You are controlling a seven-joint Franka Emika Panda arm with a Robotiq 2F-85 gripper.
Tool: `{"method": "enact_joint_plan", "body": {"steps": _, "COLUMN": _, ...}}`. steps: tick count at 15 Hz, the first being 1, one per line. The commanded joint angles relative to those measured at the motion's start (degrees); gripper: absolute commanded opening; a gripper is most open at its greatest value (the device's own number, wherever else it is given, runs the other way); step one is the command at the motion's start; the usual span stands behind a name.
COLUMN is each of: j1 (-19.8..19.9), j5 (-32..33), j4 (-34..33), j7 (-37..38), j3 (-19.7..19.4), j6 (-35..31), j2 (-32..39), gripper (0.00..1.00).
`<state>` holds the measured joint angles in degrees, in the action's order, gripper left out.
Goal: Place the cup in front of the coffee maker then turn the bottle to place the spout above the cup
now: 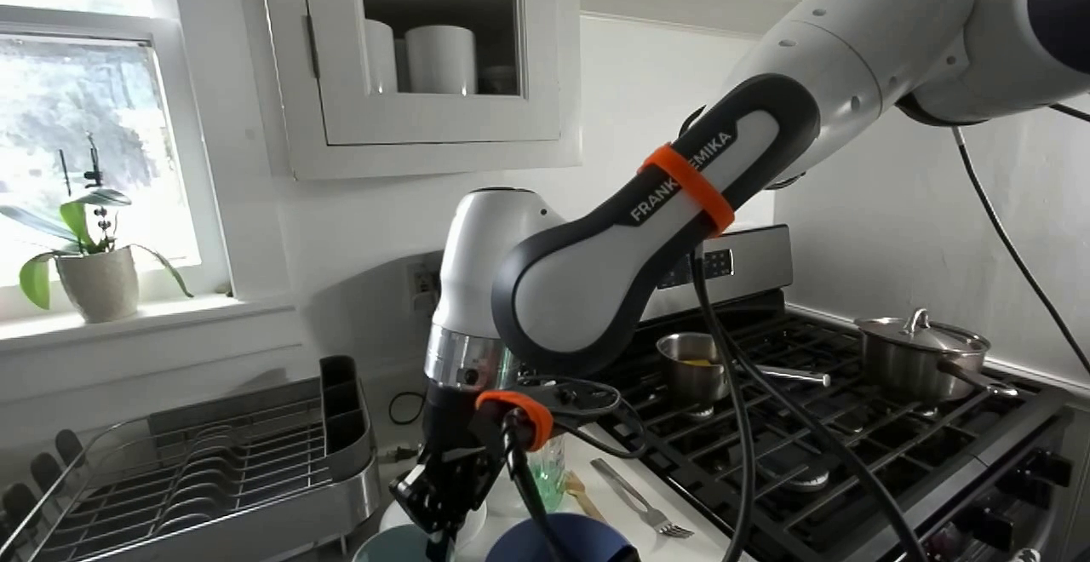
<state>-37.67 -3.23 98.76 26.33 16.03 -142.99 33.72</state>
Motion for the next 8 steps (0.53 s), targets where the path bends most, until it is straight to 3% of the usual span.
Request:
{"method": "enact_joint_plan", "body": {"steps": 1, "j1": 0.85, "j5": -4.23, "j4": 0.72, "j7": -1.59, "j3": 1.77, "j6": -0.18, "j2": -3.39, "gripper": 0.03}}
{"method": "enact_joint_plan", "body": {"steps": 6, "j1": 2.42, "j5": -7.57, "j4": 6.66, "j7": -0.38, "j3": 2.29, "j6": 4.3, "j2": -13.97, "gripper": 0.04}}
{"method": "enact_joint_plan", "body": {"steps": 8, "j1": 2.08, "j5": -5.68, "j4": 10.67, "j7": 5.04, "j3": 0.08, "j6": 8.09, "j2": -20.23, "gripper": 0.04}}
